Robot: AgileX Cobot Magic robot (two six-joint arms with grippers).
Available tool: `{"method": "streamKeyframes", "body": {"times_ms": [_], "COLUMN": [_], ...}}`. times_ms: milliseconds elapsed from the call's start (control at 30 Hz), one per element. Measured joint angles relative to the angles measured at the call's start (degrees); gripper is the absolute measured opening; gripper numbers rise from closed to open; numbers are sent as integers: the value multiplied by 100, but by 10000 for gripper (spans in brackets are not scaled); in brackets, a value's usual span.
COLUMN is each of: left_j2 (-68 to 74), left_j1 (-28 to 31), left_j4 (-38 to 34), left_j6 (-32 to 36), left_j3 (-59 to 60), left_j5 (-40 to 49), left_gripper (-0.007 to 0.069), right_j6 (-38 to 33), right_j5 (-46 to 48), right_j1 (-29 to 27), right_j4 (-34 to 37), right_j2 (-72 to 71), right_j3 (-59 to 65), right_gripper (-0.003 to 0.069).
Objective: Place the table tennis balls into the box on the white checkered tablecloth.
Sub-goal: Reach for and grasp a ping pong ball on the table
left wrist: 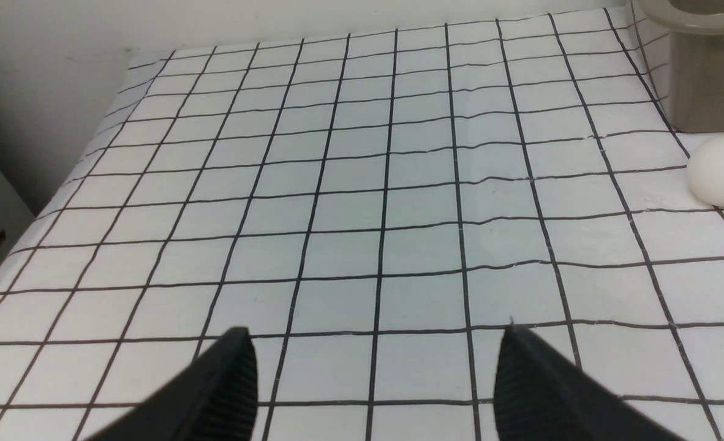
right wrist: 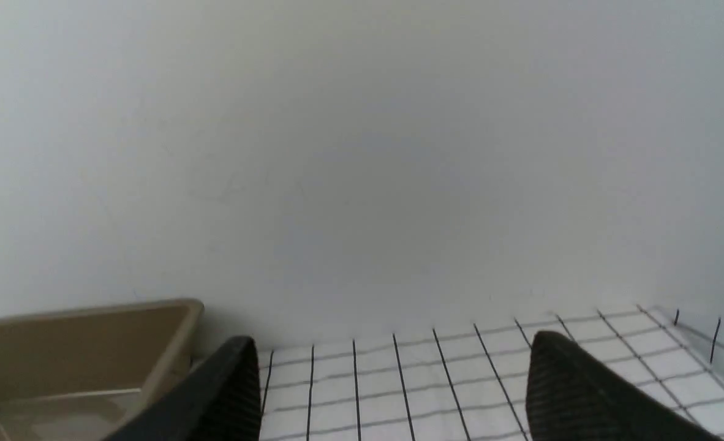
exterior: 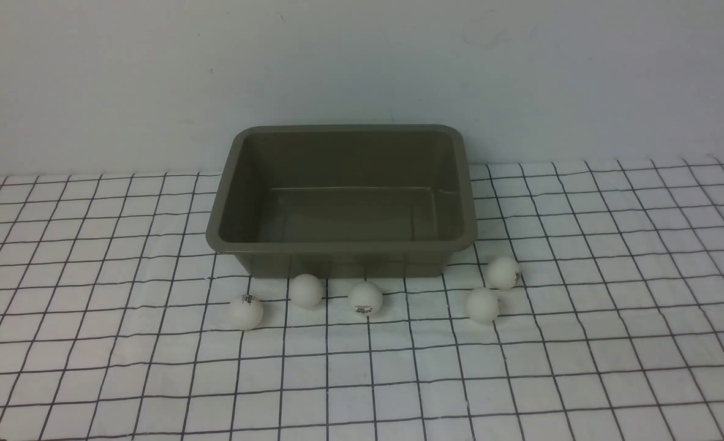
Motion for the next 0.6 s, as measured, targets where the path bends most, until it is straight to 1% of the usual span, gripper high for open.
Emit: {"method": "streamKeyframes", "body": {"times_ms": [67, 167, 333, 600], "left_j2": [0, 0, 0, 0], "left_j1": [0, 0, 0, 0], "left_j4": [0, 0, 0, 0], "left_j6": [0, 0, 0, 0], "left_j3": [0, 0, 0, 0], "left_j5": [0, 0, 0, 0], "left_gripper": [468, 468, 468, 468], "right_j6": [-55, -80, -91, -91], "right_j5": [468, 705, 643, 609], "right_j1": [0, 0, 0, 0], "right_j4": [-29, -37, -26, 185], "right_j2": [0, 0, 0, 0], "right_j3": [-427, -646, -655, -655], "right_gripper": [525, 525, 525, 525]}}
